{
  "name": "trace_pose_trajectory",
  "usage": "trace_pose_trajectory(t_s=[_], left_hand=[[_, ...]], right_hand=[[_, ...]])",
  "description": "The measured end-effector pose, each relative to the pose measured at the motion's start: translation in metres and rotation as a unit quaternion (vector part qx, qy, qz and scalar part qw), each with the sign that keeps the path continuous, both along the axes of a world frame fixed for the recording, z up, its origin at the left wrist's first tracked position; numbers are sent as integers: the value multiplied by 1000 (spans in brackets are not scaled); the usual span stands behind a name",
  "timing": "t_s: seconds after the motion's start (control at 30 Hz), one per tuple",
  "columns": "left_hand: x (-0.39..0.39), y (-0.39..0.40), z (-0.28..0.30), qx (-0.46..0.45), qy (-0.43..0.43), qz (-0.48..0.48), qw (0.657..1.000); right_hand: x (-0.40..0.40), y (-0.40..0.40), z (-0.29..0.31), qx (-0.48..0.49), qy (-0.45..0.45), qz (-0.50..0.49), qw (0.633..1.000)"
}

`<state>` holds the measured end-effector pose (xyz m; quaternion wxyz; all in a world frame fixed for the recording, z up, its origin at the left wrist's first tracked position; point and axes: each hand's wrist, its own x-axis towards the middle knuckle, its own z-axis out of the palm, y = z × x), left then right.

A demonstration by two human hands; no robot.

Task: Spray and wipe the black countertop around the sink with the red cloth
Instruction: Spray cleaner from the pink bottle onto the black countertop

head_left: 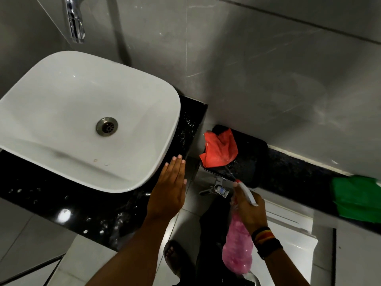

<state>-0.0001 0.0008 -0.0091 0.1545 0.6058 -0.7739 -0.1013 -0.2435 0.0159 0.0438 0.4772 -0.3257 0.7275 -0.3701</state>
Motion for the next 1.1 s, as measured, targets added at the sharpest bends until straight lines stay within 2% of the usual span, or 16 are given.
trace_pose_trajectory(t_s=[0.13,0.3,0.53,0.67,0.8,0.97,1.1], left_hand=[[1,0,1,-4,13,-5,1000],[1,0,1,-2,10,-4,1000],[-1,1,3,15,-10,7,1000],[-1,0,6,27,-16,4,999],[-1,1,5,25,-19,5,999],[0,1,2,25,-33,5,999],[-1,1,1,21,-38,6,999]], right_hand=[[-11,5,-5,19,13,-58,998],[-14,1,-2,9,41,-57,997],[-31,-79,27,-124,66,-111,984],[-38,-134,27,-221,127,-83,964],[-42,-162,4,-219,144,-71,963],[-41,-156,0,-225,99,-87,965],[-44,-137,-10,-155,117,-111,975]])
